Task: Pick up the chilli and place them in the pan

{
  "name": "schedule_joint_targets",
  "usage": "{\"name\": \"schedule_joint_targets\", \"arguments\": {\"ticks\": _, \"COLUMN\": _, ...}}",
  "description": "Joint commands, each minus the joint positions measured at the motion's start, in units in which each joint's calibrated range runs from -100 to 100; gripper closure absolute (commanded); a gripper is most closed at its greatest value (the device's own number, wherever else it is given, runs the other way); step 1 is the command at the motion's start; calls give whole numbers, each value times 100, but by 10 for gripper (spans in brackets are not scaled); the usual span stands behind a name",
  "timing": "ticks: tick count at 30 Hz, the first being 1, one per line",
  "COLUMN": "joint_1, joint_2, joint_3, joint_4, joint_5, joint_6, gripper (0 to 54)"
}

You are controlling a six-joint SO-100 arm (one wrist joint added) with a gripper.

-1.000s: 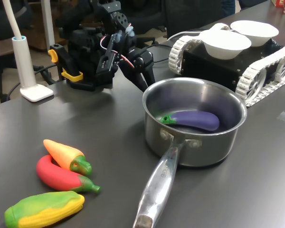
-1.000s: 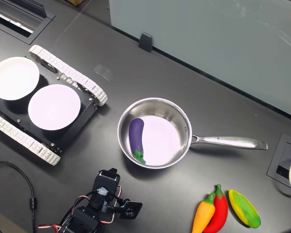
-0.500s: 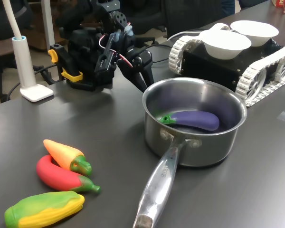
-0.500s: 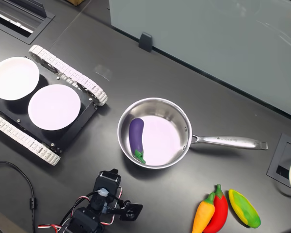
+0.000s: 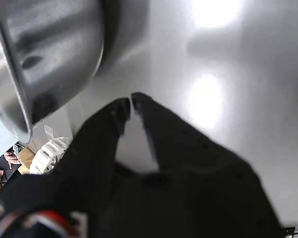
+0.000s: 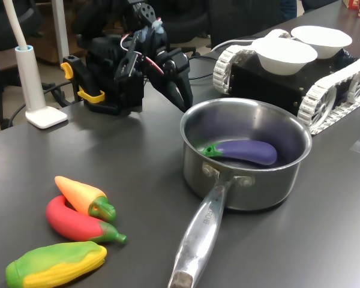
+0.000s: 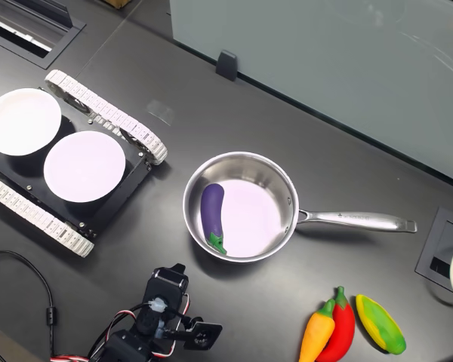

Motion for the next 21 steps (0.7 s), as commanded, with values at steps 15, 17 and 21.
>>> {"name": "schedule_joint_targets", "arguments": {"ticks": 15, "joint_1": -115, "joint_2": 1022, "joint_3": -1631, "joint_4": 108, "joint_5": 220, "joint_6": -81, "gripper": 536}}
{"name": "schedule_joint_targets", "arguments": {"ticks": 17, "joint_1": -138, "joint_2": 1106, "joint_3": -1731, "joint_4": 108, "joint_5": 215, "joint_6": -81, "gripper": 536}}
{"name": "schedule_joint_targets", "arguments": {"ticks": 21, "joint_1": 34, "joint_2": 1300, "joint_3": -2058, "joint_4": 176, "joint_5": 215, "joint_6": -131, "gripper": 536}}
